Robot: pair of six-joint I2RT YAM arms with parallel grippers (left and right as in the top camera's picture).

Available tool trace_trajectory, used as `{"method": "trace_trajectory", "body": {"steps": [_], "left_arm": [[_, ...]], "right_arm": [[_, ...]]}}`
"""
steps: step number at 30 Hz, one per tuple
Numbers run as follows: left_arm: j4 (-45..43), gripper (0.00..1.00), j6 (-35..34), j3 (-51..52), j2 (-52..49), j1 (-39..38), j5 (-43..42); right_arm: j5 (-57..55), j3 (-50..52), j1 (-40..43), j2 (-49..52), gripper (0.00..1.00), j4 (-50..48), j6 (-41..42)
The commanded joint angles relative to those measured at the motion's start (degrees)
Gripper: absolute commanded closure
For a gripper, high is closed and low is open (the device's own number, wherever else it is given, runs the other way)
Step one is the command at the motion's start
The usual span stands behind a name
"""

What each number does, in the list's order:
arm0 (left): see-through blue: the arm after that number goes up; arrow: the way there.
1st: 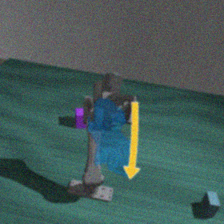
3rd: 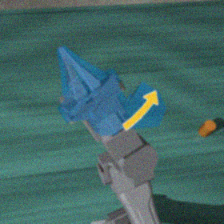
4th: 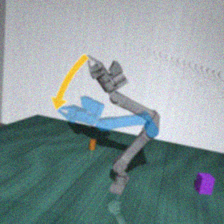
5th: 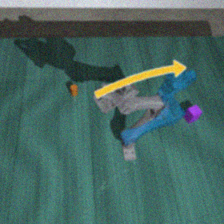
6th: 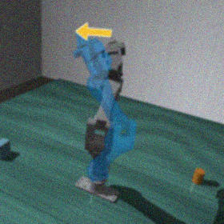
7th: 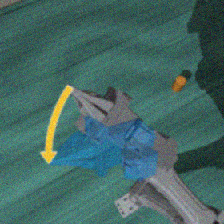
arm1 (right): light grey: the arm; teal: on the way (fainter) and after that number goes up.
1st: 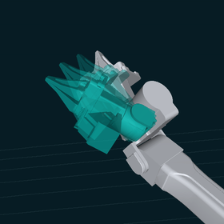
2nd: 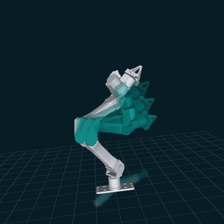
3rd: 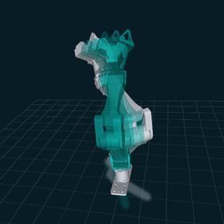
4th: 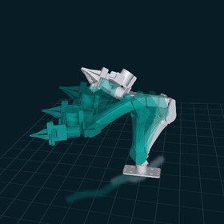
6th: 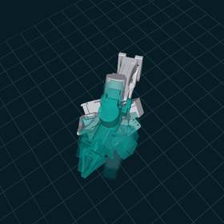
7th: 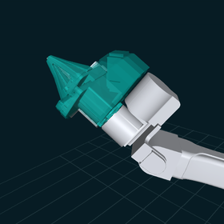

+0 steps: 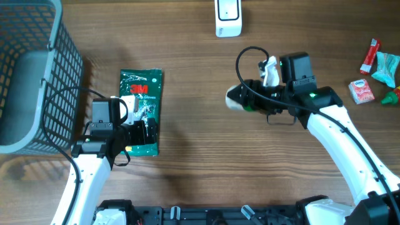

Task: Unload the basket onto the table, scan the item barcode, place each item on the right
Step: 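Hold the jar label under the white scanner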

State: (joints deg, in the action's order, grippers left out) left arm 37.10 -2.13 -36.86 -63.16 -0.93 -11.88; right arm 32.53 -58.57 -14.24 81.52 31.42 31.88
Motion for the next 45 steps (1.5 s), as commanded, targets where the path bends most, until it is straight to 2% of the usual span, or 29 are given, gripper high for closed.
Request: {"method": "trace_trajectory", "body": {"steps": [1,5,12,14,15,20,27,33,36,45], "left_arm": [[-0.2,0.0,-0.5,0.0,0.0,0.5,-0.1],[-0.2,0.0,-0.5,0.0,0.0,0.5,-0.1],[-0.2,0.0,-0.5,0.0,0.0,0.5,-0.1],[-0.2,0.0,-0.5,0.0,0.0,0.5,-0.1],[-0.2,0.0,-0.5,0.0,0.0,0.5,-0.1],[-0.2,0.0,-0.5,0.0,0.0,0.5,-0.1],[-0.2,0.0,-0.5,0.0,0.0,0.5,-0.1],[-0.2,0.0,-0.5,0.0,0.0,0.5,-0.1],[-0.2,0.0,-0.5,0.0,0.0,0.5,-0.1],[-0.2,0.0,-0.5,0.0,0.0,0.5,-0.1]], "right_arm": [[-15.8,-1.6,-0.1,-1.3,0.63,-4.2,0.2],[-26.9,-1.6,-0.5,-1.3,0.61,-12.3,-1.3],[-30.3,-1.3,-1.3,1.6,0.57,-25.6,-12.3],[-31.7,-1.3,-1.3,4.5,0.56,-29.8,-12.9],[-31.7,-1.3,-1.3,6.1,0.58,-32.1,-14.6],[-31.7,-1.3,-1.3,14.6,0.57,-45.9,-25.5],[-31.7,-1.3,-1.3,25.5,0.56,-66.7,-30.8],[-31.7,-2.6,-1.3,36.1,0.45,-86.3,-32.6],[-31.7,-8.1,-1.3,41.4,0.45,-86.8,-34.9],[-31.7,-31.3,-1.3,57.1,0.44,-80.7,-34.9]]}}
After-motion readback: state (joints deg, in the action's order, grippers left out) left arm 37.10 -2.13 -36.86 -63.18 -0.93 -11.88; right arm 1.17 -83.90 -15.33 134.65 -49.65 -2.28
